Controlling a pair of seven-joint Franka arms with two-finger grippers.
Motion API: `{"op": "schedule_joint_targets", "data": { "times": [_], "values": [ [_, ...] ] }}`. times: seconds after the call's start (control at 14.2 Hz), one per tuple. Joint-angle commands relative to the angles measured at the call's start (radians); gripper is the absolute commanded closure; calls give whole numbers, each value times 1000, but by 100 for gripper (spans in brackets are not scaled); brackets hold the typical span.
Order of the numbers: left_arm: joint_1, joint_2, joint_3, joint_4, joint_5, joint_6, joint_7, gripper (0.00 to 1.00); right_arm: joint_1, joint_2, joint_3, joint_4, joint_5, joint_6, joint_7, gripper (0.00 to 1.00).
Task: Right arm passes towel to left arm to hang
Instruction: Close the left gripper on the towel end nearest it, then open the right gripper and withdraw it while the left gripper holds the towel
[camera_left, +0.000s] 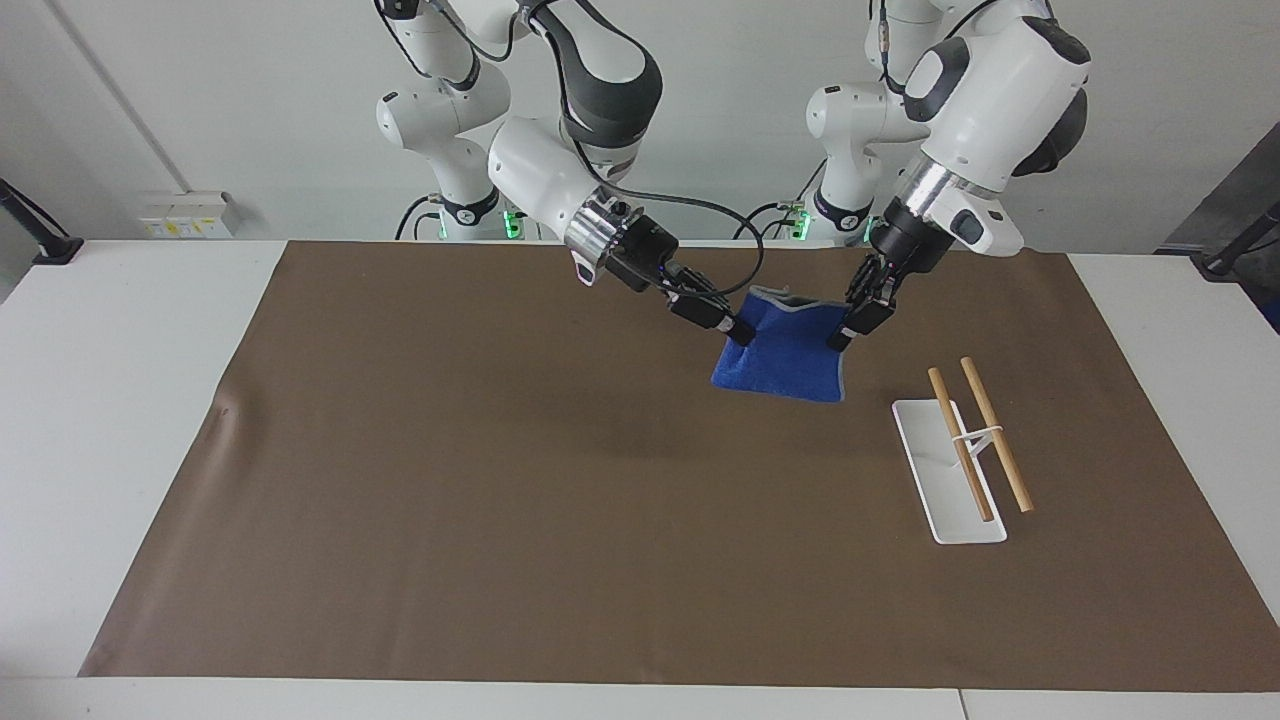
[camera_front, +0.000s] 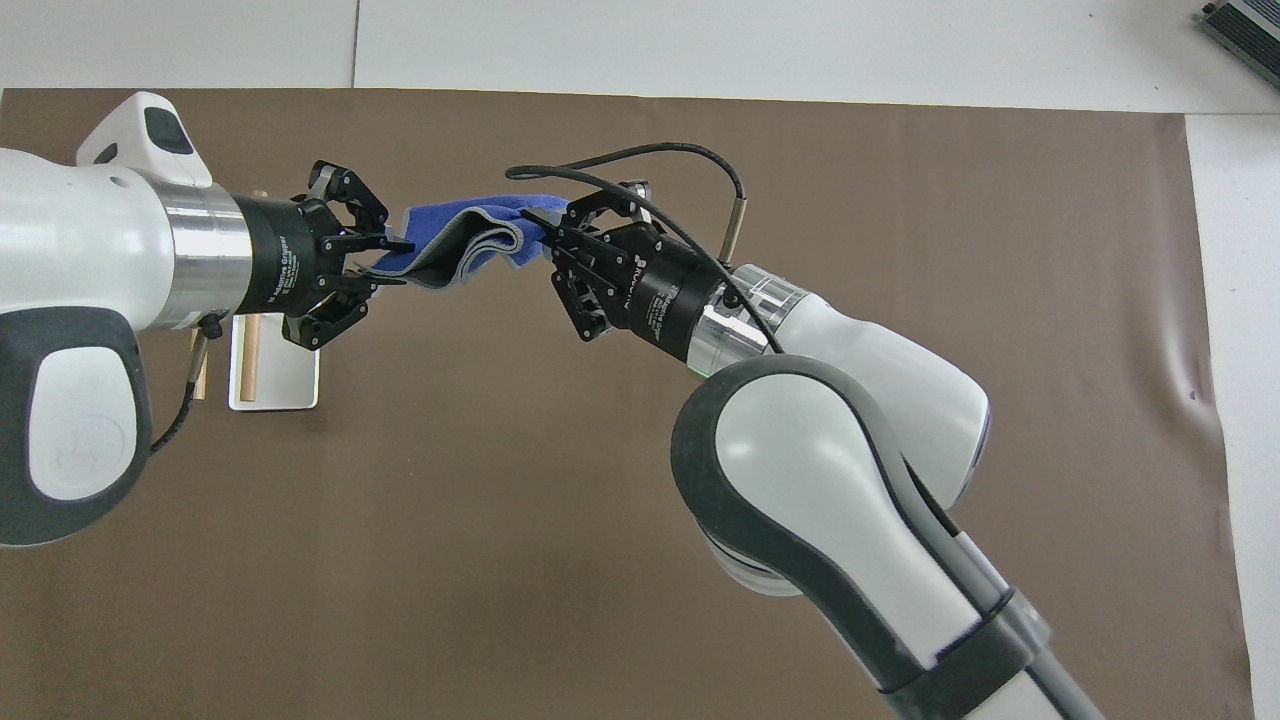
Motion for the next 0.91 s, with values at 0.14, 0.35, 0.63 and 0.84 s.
{"op": "schedule_joint_targets", "data": {
  "times": [0.14,0.35,0.63,0.84],
  "values": [
    [11,-29,-3,-27,3,-2,-13,100,-8,9,6,12,6,15,-15,100],
    [11,-29,-1,-27,3,3,4,100,-8,9,6,12,6,15,-15,100],
    [13,-27,-1,-27,3,13,15,100,-9,9,4,12,-4,16,-45,63],
    [13,-27,0,-28,4,18,16,100,-23,11,0,3,-26,16,-185,5]
  ]
}}
